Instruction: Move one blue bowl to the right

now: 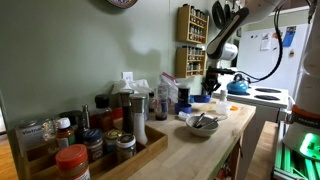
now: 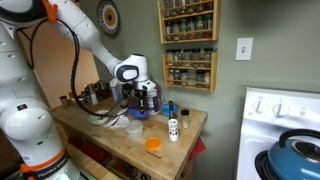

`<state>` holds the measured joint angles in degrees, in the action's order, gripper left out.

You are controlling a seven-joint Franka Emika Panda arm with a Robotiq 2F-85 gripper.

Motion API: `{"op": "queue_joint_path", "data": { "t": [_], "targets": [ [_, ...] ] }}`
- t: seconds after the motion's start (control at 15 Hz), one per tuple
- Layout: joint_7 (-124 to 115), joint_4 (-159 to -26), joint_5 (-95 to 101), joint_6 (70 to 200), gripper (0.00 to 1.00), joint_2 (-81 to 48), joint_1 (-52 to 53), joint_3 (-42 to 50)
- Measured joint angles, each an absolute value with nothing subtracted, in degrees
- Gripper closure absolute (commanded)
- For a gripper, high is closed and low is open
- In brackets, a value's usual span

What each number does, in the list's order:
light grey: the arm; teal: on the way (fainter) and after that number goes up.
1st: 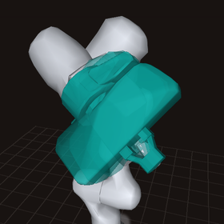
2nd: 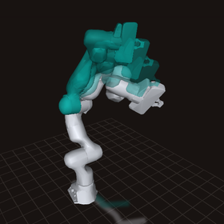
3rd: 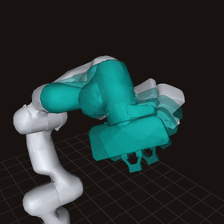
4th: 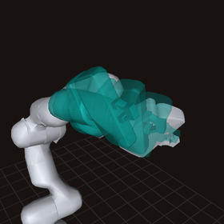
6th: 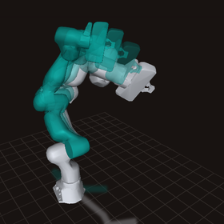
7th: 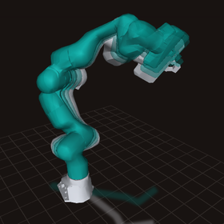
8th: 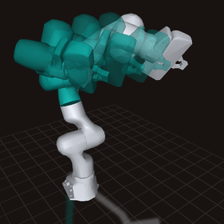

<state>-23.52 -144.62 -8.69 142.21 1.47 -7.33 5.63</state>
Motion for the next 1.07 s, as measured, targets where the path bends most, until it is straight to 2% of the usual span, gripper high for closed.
{"op": "queue_joint_path", "data": {
  "t": [0.4,0.47,0.53,0.6,1.07],
  "targets": [
    [-30.1,-144.6,-2.8,151.6,0.99,-3.3,-7.4,7.1],
    [-31.4,-144.6,-1.5,152.7,0.71,-3.9,-7.4,7.7],
    [-32.2,-144.5,-0.7,153.3,0.70,-4.4,-7.4,8.2],
    [-32.5,-144.4,-0.1,153.3,0.64,-4.9,-7.4,8.5],
    [-29.0,-143.7,-2.5,152.1,0.12,-4.0,-7.0,8.8]
  ]
}}
